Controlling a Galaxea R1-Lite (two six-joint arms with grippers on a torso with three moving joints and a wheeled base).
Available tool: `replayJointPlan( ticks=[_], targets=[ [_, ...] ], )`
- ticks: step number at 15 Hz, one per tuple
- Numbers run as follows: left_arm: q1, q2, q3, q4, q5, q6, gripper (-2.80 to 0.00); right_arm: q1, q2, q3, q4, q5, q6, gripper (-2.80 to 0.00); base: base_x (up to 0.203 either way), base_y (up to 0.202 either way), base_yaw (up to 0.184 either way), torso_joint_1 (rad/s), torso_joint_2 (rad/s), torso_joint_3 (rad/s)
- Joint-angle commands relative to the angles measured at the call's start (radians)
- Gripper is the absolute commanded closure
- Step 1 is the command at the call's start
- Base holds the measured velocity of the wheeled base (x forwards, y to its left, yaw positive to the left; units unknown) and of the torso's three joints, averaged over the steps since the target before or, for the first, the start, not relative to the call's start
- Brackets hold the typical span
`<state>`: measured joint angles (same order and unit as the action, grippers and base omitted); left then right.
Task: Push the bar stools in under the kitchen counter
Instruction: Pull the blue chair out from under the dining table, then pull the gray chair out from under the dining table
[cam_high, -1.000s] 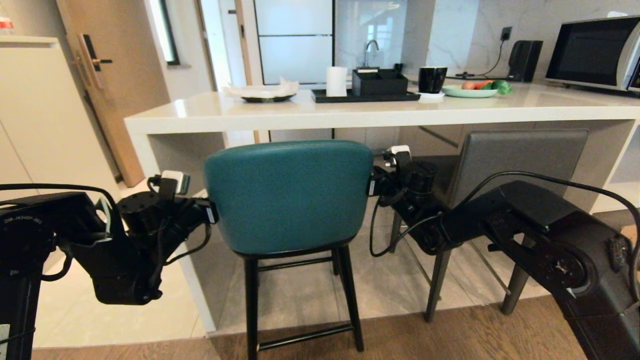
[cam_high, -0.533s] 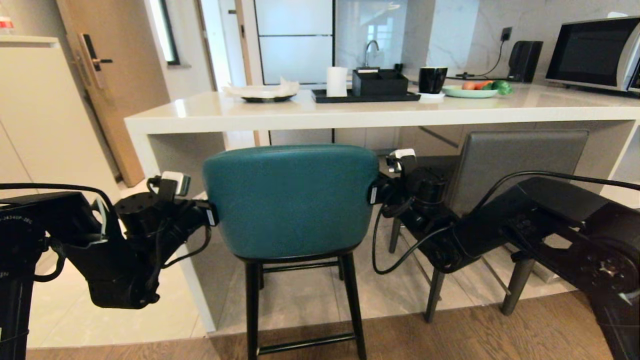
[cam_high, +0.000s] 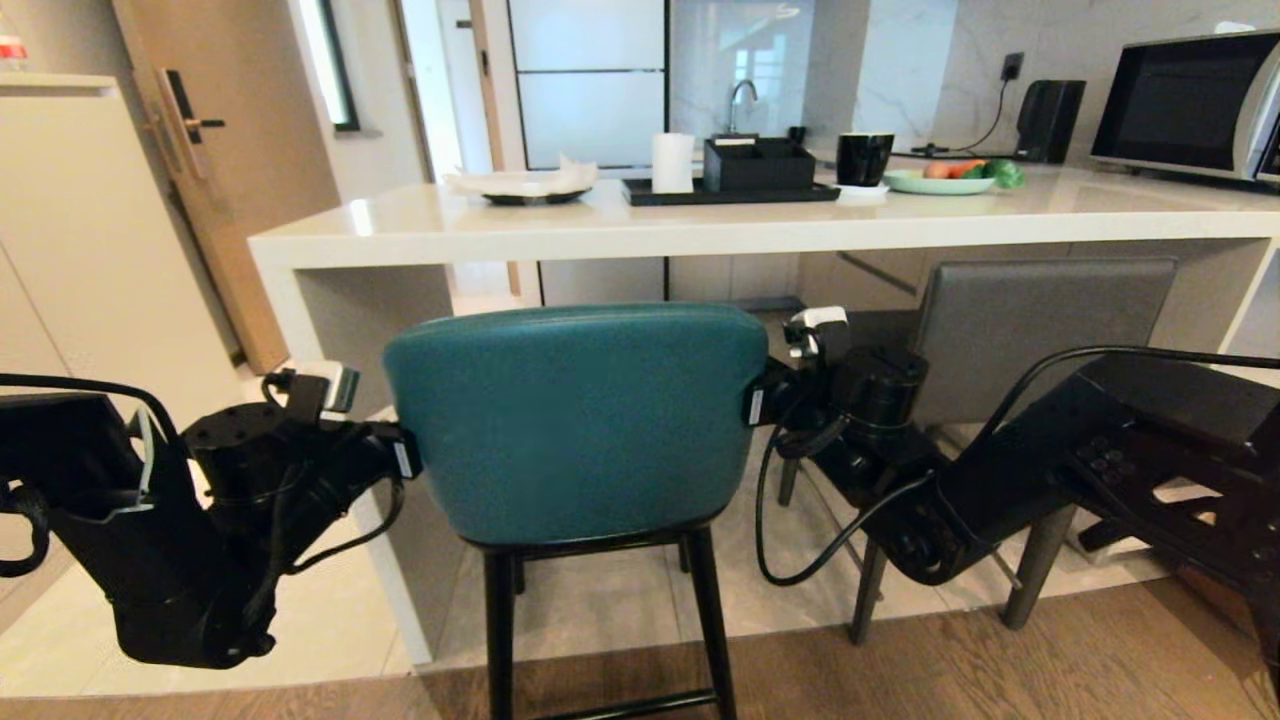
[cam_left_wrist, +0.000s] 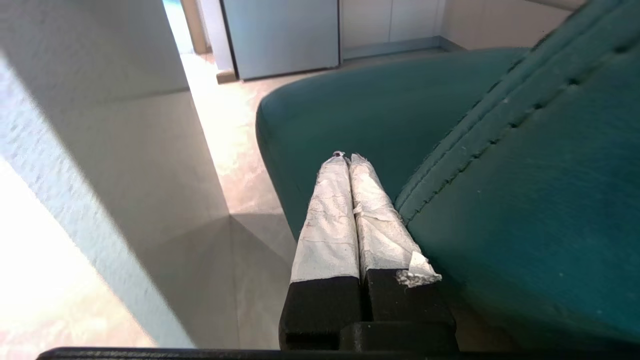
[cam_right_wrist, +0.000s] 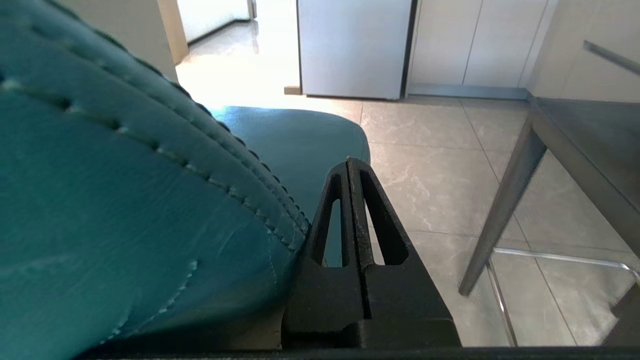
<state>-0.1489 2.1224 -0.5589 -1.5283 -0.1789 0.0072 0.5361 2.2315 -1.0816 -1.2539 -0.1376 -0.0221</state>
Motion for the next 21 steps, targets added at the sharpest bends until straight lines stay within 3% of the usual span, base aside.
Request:
replayJointPlan(
  ticks=[1, 5, 8, 15, 18, 21],
  targets=[
    [-0.001, -0.060, 0.054, -0.002, -0.005, 0.001, 0.00, 0.110, -0.046, 0.096, -0.031, -0.008, -0.001, 0.00, 0.000, 0.000, 0.000, 0.000, 0.00, 0.000],
    [-0.013, -0.108, 0.164, -0.002, -0.006, 0.000, 0.00, 0.137, -0.092, 0.306, -0.180, -0.021, -0.003, 0.00, 0.000, 0.000, 0.000, 0.000, 0.00, 0.000],
    [0.001, -0.128, 0.165, -0.002, -0.005, 0.002, 0.00, 0.128, -0.133, 0.356, -0.223, -0.045, 0.006, 0.00, 0.000, 0.000, 0.000, 0.000, 0.00, 0.000],
    [0.164, -0.150, 0.181, -0.002, -0.017, -0.003, 0.00, -0.077, -0.210, 0.360, -0.214, -0.039, 0.033, 0.00, 0.000, 0.000, 0.000, 0.000, 0.00, 0.000],
    [0.186, -0.148, 0.161, -0.002, -0.017, -0.020, 0.00, -0.141, -0.196, 0.348, -0.196, -0.036, 0.067, 0.00, 0.000, 0.000, 0.000, 0.000, 0.00, 0.000],
    [0.244, -0.088, 0.021, -0.002, -0.012, -0.028, 0.00, -0.174, -0.124, 0.293, -0.196, -0.035, 0.069, 0.00, 0.000, 0.000, 0.000, 0.000, 0.00, 0.000]
  ],
)
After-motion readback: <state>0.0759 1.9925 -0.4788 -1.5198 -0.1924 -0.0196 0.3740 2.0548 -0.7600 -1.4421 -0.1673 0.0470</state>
